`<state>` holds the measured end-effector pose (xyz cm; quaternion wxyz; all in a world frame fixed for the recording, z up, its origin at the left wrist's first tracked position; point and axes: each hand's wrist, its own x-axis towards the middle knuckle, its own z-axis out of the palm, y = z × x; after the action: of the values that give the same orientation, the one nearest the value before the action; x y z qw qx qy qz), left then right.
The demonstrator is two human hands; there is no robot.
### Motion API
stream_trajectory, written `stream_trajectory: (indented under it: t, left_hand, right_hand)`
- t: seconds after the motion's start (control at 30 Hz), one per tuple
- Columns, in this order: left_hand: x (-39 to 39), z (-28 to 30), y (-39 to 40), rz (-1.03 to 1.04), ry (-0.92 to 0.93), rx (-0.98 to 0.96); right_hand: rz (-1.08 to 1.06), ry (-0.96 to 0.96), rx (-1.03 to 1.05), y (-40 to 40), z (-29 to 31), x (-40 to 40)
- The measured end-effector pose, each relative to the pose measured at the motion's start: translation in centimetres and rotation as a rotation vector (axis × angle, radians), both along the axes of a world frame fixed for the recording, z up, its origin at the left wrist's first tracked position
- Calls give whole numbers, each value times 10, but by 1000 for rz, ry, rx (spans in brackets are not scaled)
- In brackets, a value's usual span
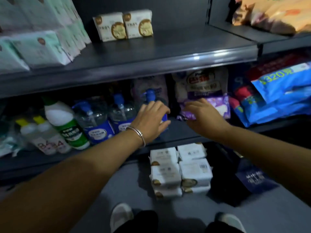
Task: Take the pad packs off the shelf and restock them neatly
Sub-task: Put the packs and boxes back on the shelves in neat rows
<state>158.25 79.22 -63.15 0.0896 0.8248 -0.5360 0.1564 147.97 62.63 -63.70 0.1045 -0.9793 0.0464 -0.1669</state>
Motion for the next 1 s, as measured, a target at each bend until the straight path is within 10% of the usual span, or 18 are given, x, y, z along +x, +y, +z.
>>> stream_trajectory:
  t: [0.43,1.0]
  left_hand:
    - [-29,-161,-10,129,484,610]
    - [-30,-192,-9,91,385,771]
  right_hand:
    - [-80,852,-45,3,-155,-38]
    - [-150,786,-52,3,-174,-34]
